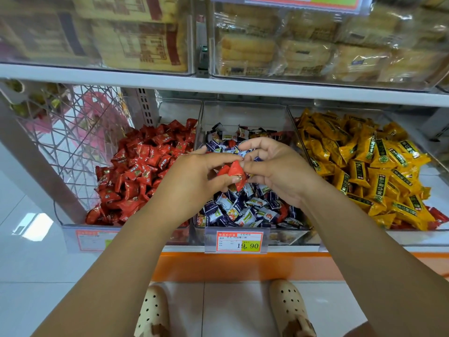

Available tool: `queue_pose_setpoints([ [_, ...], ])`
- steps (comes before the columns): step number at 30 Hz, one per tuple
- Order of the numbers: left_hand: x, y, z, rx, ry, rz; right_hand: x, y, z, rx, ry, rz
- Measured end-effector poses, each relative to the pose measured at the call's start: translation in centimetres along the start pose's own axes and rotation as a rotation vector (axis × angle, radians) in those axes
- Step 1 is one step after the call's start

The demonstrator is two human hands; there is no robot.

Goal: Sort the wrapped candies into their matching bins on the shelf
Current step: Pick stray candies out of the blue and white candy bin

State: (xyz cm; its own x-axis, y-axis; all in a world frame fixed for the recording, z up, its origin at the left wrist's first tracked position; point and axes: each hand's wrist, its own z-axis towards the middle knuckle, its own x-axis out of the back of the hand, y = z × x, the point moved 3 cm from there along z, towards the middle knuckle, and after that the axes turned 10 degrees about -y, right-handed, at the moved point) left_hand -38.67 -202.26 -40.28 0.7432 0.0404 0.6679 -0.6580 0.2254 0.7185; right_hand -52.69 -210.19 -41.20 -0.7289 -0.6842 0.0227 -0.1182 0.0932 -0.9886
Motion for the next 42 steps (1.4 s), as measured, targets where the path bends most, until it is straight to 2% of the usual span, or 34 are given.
queue_pose_setpoints([
  [4,0.3,-0.5,-0.2,0.050,0.024,-0.119,1.2,-0.7,0.0,-0.010,0.029,0.014],
  [10,1.0,-0.3,-0.2,0.083,0.044,-0.031,3.9,-2.4,-1.5,-0.240,-0.039,-0.680],
  [14,1.3,0.6,-0.3,0.055,0.040,0.033,3.2,-2.2,-1.6,-0.387,-0.179,-1.136],
  [16,1.3,0.7,-0.3,0.053,0.022,0.071,2.8,-1.8,-1.4,-0.413,-0.225,-1.286],
  [19,1.2,0.1,-0.4,0.075,0.000,0.089,2.7,-1.7,-1.3,-0.507,-0.301,-1.327],
  [24,1.3,-0.4,-0.6,0.045,-0.008,0.080,2.2,-2.0,0.0,-0.696,-0.561,-1.488],
  [27,1.4,-0.4,-0.7,0.031,-0.021,0.071,1.9,-1.4,1.1,-0.747,-0.692,-1.675],
  [30,1.4,-0.7,-0.7,0.025,-0.026,0.066,1.8,-0.6,1.5,-0.780,-0.751,-1.705],
  [35,1.3,-0.8,-0.7,0.031,-0.030,0.038,1.5,0.2,0.9,-0.719,-0.760,-1.704],
  [42,1.6,-0.3,-1.0,0.030,0.000,-0.049,2.3,0.6,0.3,-0.508,-0.587,-1.635],
])
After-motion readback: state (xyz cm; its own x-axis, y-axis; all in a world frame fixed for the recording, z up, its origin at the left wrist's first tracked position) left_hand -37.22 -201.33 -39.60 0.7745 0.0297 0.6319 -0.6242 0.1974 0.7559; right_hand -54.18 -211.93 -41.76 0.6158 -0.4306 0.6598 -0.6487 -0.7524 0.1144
